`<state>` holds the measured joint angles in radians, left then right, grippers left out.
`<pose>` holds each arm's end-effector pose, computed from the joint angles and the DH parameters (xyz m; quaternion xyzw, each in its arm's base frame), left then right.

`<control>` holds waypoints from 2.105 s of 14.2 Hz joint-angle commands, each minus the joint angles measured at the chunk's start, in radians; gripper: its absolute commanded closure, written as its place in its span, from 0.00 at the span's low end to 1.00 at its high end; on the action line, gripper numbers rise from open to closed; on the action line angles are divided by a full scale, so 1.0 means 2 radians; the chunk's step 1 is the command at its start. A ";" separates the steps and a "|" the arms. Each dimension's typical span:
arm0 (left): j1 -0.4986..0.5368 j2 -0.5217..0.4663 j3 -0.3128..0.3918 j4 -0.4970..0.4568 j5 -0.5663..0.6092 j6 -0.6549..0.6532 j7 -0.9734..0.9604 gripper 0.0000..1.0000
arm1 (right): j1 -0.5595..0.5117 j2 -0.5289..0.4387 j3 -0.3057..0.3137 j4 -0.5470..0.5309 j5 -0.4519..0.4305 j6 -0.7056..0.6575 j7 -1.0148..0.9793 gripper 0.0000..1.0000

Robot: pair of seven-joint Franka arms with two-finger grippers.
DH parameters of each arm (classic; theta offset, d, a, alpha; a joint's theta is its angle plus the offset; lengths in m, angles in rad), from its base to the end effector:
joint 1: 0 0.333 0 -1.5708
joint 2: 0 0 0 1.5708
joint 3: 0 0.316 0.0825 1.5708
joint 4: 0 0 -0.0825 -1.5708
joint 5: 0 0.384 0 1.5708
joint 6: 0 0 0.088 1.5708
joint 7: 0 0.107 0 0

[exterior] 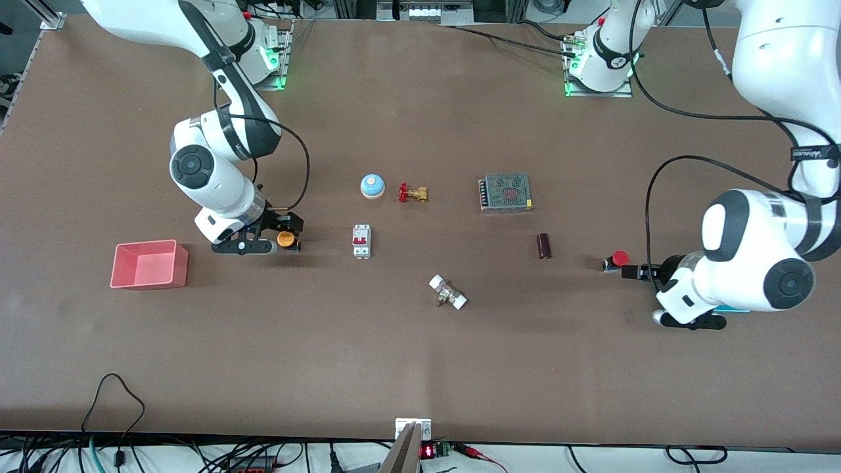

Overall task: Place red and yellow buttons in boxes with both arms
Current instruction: 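Lower and grasp the yellow button with the right gripper while the left grasps red, then carry the yellow button to the pink box while the left gripper carries red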

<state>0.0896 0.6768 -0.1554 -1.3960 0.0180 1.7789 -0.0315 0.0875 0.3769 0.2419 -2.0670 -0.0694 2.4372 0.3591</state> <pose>0.6916 -0.0246 0.2915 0.9889 -0.0103 -0.1444 0.0350 0.5602 0.1885 0.2538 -0.9998 -0.0033 0.0045 0.0213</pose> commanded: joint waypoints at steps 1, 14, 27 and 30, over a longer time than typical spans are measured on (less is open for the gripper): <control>0.002 -0.006 0.000 -0.046 -0.009 0.033 -0.002 0.00 | 0.007 0.028 0.002 0.003 -0.023 0.025 0.018 0.00; 0.000 0.008 0.000 -0.088 -0.027 0.049 -0.039 0.00 | 0.005 0.061 0.002 0.016 -0.047 0.042 0.031 0.03; 0.006 0.012 0.006 -0.084 -0.021 0.047 -0.036 0.93 | -0.017 0.013 -0.003 0.035 -0.045 0.002 0.012 0.97; 0.006 0.006 0.008 -0.060 -0.019 0.042 -0.037 0.97 | -0.065 -0.055 -0.003 0.037 -0.042 -0.065 -0.069 0.97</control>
<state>0.1015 0.7032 -0.1466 -1.5580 -0.0210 1.8755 -0.0999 0.0247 0.3807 0.2271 -1.9689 -0.1459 2.3885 0.3208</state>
